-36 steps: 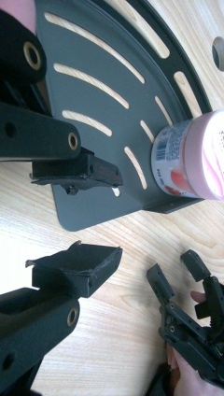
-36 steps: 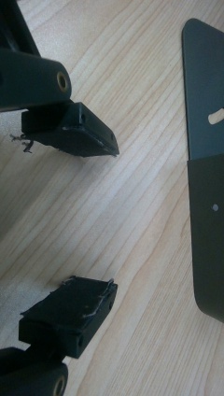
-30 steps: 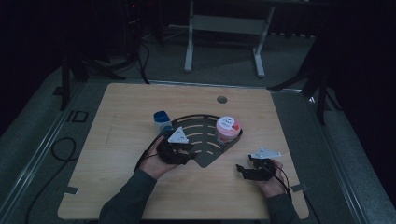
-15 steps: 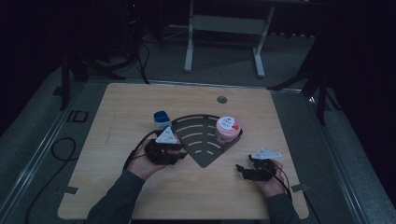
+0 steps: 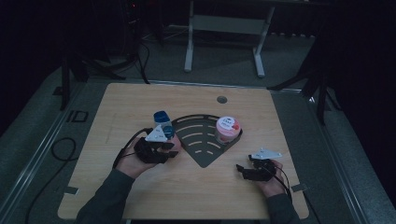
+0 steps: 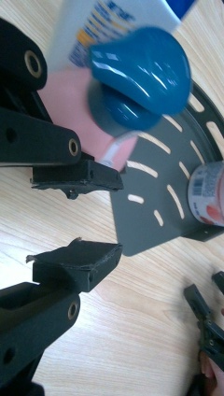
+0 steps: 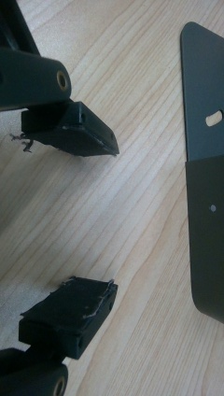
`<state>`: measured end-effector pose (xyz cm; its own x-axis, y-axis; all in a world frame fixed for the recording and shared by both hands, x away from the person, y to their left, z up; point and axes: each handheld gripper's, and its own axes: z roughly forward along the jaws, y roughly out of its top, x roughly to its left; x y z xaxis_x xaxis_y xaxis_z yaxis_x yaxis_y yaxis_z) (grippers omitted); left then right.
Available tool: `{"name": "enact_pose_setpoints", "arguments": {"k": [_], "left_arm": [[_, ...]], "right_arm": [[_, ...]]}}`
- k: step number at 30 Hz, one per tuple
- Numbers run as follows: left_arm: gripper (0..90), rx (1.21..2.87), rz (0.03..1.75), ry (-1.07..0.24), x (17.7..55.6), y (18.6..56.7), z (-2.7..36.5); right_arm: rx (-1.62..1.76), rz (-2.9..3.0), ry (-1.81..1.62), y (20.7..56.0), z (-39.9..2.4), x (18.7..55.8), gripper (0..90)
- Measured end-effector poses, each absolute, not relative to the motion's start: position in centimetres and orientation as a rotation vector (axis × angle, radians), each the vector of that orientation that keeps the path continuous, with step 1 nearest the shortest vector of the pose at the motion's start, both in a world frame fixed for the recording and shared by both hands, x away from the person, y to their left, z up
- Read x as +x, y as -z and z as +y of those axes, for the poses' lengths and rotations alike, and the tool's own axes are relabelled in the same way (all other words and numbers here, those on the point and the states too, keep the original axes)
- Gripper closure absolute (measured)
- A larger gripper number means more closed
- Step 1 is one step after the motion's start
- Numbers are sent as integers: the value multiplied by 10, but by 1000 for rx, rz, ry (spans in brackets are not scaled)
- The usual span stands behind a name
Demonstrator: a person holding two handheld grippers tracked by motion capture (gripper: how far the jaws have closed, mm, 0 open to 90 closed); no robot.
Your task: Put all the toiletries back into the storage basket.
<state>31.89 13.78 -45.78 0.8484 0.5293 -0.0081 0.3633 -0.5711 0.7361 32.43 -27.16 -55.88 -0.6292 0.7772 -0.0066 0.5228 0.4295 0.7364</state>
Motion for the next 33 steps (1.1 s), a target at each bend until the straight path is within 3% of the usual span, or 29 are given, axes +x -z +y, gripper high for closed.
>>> {"name": "enact_pose_setpoints", "arguments": {"k": [10, 17, 33], "left_arm": [[723, 2243, 704, -313, 324, 453, 168], [887, 2262, 723, -345, 330, 447, 179], [894, 2254, 785, -424, 345, 434, 181]], "right_arm": [[1112, 2342, -1024, 559, -272, 324, 276], [1113, 2341, -1024, 559, -271, 324, 276], [1108, 2341, -1023, 559, -271, 324, 276]]}}
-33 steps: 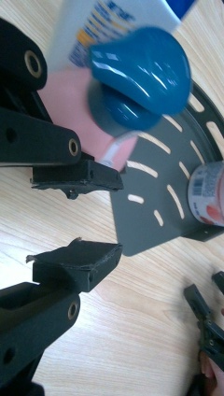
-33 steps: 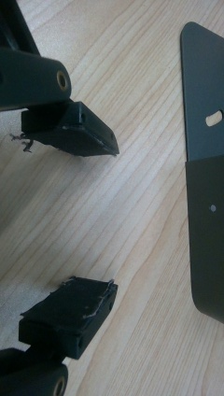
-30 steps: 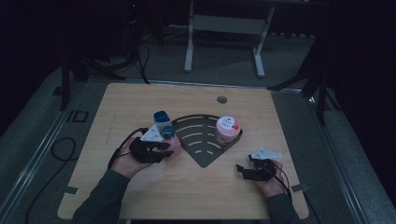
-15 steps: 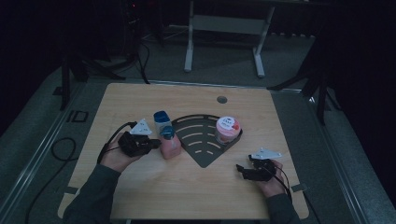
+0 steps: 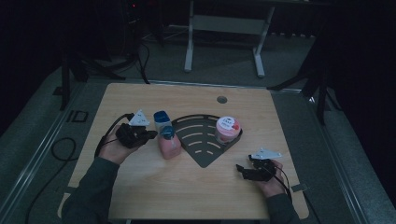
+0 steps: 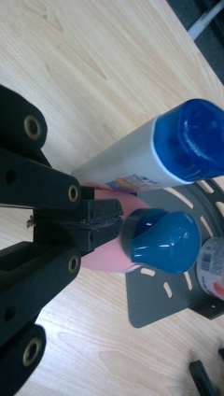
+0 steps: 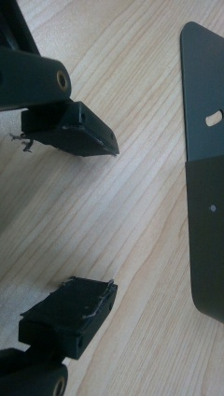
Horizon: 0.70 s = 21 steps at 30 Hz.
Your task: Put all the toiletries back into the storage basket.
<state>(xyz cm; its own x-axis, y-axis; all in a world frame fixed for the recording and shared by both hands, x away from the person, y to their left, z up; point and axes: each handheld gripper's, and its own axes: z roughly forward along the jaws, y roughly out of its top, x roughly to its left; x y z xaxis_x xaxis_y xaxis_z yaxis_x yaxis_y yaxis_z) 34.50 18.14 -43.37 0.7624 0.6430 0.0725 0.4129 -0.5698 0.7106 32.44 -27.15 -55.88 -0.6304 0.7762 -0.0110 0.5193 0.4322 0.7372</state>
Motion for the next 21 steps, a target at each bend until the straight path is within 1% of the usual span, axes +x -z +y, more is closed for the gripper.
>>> {"name": "enact_pose_setpoints", "arguments": {"k": [6, 21], "left_arm": [[893, 2262, 765, -434, 345, 431, 176], [893, 2271, 732, -408, 340, 430, 172]], "right_arm": [[1108, 2342, -1022, 559, -271, 324, 276], [1109, 2339, -1023, 559, -271, 324, 275]]}}
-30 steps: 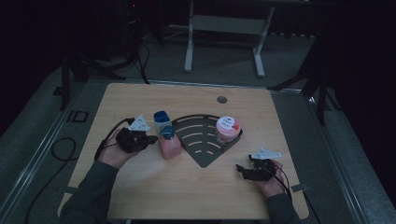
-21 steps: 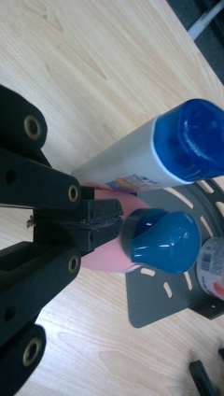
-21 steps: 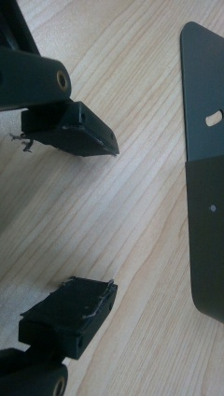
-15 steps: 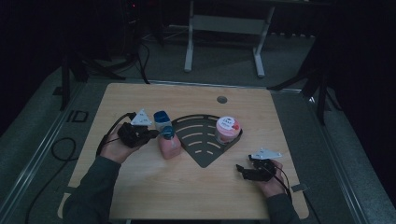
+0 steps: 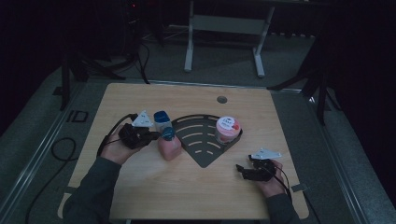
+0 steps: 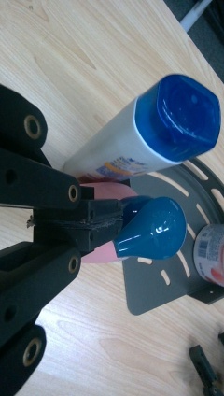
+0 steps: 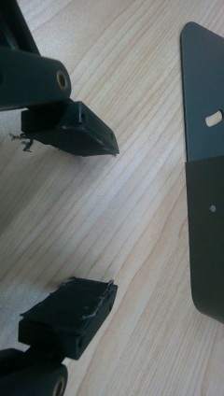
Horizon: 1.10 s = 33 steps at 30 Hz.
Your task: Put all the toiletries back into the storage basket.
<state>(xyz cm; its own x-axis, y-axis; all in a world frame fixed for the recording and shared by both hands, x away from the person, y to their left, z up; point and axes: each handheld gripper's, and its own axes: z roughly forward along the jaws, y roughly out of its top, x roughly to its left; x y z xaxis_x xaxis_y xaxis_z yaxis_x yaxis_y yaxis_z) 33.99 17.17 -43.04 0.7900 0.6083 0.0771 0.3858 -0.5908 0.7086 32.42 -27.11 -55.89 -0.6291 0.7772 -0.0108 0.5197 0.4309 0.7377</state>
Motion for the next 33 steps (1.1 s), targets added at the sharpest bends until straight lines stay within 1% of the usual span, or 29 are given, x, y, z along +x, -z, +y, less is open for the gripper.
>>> {"name": "enact_pose_setpoints", "arguments": {"k": [12, 25, 31, 33], "left_arm": [[889, 2320, 652, -321, 333, 432, 156], [886, 2368, 579, -263, 331, 428, 134], [820, 2380, 623, -247, 334, 427, 140], [779, 2385, 637, -250, 334, 427, 141]], "right_arm": [[1112, 2339, -1023, 559, -271, 324, 274], [1111, 2340, -1023, 559, -271, 324, 273], [1110, 2341, -1023, 559, -271, 324, 273], [1110, 2341, -1022, 559, -271, 324, 272]]}}
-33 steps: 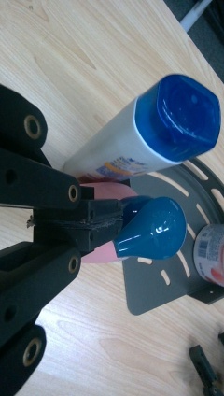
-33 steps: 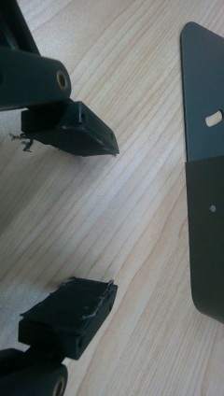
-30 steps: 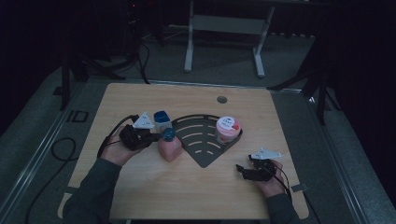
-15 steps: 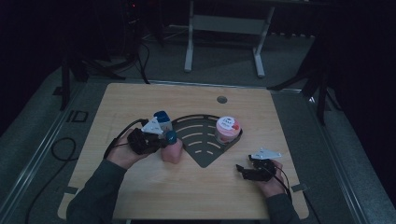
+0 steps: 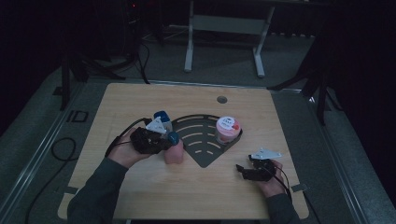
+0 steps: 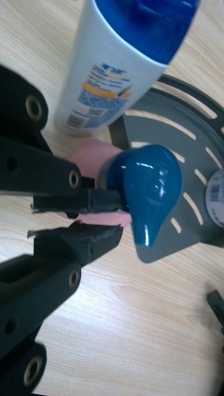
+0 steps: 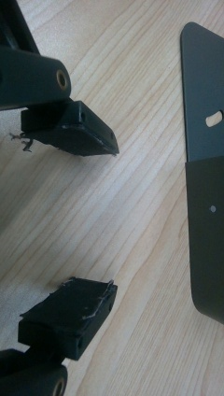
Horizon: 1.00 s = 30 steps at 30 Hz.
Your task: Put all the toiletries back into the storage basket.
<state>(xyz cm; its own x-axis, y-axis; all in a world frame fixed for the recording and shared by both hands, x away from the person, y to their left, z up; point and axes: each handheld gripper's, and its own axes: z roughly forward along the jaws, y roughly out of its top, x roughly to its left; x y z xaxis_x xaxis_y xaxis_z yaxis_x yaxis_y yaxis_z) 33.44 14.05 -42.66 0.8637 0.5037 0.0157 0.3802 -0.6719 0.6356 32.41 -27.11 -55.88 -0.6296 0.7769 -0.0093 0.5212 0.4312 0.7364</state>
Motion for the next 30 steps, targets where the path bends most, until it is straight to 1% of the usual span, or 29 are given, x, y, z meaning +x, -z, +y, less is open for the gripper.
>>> {"name": "enact_pose_setpoints", "arguments": {"k": [4, 5, 7, 8, 10, 11, 14, 19, 20, 21, 26, 30], "left_arm": [[681, 2392, 639, -249, 336, 426, 138], [639, 2396, 646, -256, 337, 424, 137], [622, 2400, 649, -262, 337, 424, 136], [590, 2397, 658, -270, 337, 424, 136], [586, 2400, 657, -268, 338, 424, 137], [555, 2402, 663, -281, 338, 424, 137], [536, 2399, 674, -294, 339, 424, 137], [460, 2407, 684, -304, 343, 425, 135], [460, 2409, 685, -302, 344, 426, 134], [432, 2412, 689, -300, 345, 427, 134], [396, 2423, 701, -303, 349, 430, 132], [351, 2417, 713, -309, 352, 431, 130]], "right_arm": [[1108, 2343, -1021, 559, -271, 324, 272], [1108, 2342, -1022, 559, -271, 324, 272], [1109, 2342, -1022, 559, -271, 324, 272], [1109, 2342, -1022, 559, -271, 324, 272], [1109, 2342, -1022, 559, -271, 324, 272], [1108, 2343, -1022, 559, -271, 324, 271], [1107, 2343, -1022, 559, -271, 324, 271], [1108, 2343, -1022, 559, -271, 324, 271], [1108, 2343, -1022, 559, -271, 324, 271], [1107, 2343, -1022, 559, -271, 324, 271], [1107, 2344, -1022, 559, -271, 324, 268], [1106, 2344, -1022, 559, -271, 324, 268]]}}
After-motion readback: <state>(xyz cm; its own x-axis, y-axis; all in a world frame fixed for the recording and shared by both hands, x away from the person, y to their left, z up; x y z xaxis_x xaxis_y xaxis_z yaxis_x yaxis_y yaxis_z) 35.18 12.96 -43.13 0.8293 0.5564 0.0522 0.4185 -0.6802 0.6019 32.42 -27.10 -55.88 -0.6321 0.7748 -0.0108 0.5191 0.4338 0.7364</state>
